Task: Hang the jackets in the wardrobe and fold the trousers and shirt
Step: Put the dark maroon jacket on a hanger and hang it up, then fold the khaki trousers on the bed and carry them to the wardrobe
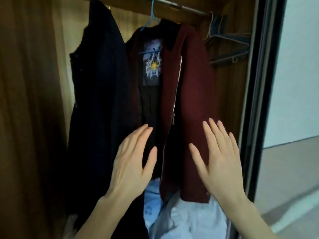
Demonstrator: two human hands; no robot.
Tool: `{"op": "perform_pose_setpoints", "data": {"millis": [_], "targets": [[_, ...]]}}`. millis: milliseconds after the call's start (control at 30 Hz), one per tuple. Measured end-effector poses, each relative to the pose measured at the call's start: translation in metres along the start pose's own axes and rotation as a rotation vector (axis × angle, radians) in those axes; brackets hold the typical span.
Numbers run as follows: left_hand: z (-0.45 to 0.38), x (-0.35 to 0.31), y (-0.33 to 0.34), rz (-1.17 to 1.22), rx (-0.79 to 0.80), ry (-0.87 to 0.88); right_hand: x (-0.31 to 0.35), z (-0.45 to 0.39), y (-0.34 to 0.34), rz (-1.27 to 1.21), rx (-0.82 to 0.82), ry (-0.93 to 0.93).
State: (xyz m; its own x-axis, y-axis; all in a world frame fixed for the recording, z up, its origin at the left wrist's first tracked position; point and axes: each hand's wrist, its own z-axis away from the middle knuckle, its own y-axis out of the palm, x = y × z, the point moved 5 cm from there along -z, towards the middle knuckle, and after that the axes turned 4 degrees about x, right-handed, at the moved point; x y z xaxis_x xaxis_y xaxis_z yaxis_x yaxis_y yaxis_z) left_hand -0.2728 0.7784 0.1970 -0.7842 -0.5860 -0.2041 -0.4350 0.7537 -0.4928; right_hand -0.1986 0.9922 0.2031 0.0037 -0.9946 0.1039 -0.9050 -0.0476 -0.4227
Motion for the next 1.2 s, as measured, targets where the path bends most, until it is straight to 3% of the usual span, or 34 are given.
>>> {"op": "perform_pose_setpoints", "data": {"millis": [300, 500, 833, 1200], "targets": [[0.066, -0.052, 0.004, 0.129, 0.044, 0.044, -0.005, 0.088, -0.074, 0.027, 0.09, 0.109], [0.066, -0.114, 0.021, 0.31, 0.012, 0.127, -0.034, 0.123, -0.138, 0.081, 0.042, 0.218], [0.095, -0.279, 0.096, 0.609, 0.111, 0.295, -0.119, 0.206, -0.281, 0.349, 0.015, 0.406], [0.172, -0.477, 0.147, 0.706, 0.347, 0.523, -0.19, 0.33, -0.446, 0.715, 0.071, 0.646]]}}
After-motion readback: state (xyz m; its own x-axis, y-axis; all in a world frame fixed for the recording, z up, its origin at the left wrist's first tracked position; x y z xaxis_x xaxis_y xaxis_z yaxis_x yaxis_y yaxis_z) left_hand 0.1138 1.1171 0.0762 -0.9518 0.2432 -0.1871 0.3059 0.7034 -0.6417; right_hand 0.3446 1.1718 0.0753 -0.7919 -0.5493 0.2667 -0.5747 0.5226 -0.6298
